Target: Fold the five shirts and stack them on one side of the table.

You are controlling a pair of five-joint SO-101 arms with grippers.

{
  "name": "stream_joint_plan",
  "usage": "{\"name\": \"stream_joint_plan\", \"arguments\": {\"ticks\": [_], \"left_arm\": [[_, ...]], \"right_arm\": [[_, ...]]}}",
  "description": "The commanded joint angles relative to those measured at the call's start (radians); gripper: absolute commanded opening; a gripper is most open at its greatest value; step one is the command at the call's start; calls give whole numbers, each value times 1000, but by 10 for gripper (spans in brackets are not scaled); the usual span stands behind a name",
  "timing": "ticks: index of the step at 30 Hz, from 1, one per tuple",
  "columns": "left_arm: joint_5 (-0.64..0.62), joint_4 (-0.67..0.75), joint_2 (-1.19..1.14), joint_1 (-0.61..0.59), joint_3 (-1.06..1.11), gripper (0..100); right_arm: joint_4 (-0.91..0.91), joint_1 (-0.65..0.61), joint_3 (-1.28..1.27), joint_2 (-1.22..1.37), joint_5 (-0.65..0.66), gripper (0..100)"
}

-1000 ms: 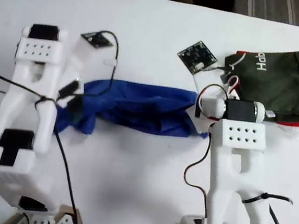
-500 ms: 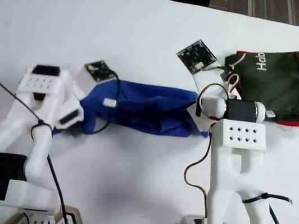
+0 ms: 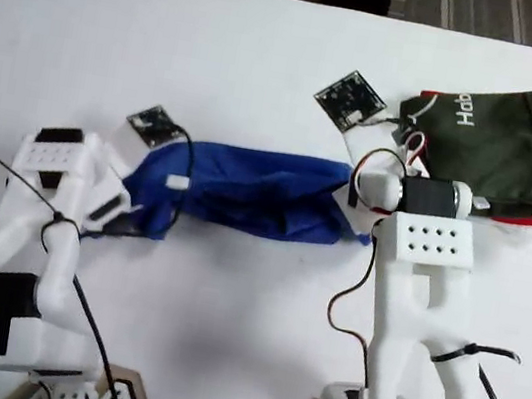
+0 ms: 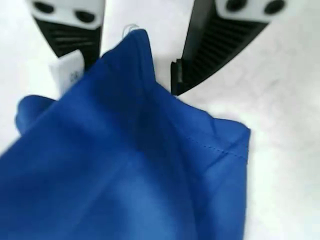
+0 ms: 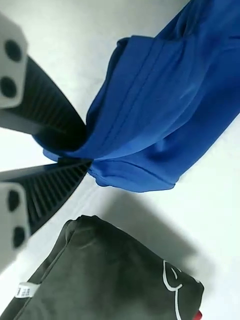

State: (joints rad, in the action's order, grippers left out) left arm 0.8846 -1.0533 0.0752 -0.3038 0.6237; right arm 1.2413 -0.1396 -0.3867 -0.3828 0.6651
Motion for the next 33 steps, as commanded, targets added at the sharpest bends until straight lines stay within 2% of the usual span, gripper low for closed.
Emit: {"name": "stream_joint_plan", "arguments": {"ticks": [1,3,5,6,9,16,20,24,33], "left_arm": [[8,11,52,0,-2,155],[5,5,57,18,-2,18],[-26,-15,58,34,-8,45],[-44,-41,63,41,-30,27],[-81,-157,115,74,-131,26],[-89,-407,298,126,-418,24],[-92,-460,347,120,-506,24],[-92,-519,422,98,-573,24],[-83,-511,661,-21,-704,24]], "right_arm": [[-2,2,20,-47,-2,18],[-2,2,18,-47,-2,18],[-8,2,14,-45,-12,18],[-16,2,14,-45,-35,18],[-64,10,12,-45,-104,18],[-151,12,44,-47,-115,18],[-209,16,89,-58,-115,18],[-137,16,180,-119,-115,18],[-16,16,331,-407,-115,18]]}}
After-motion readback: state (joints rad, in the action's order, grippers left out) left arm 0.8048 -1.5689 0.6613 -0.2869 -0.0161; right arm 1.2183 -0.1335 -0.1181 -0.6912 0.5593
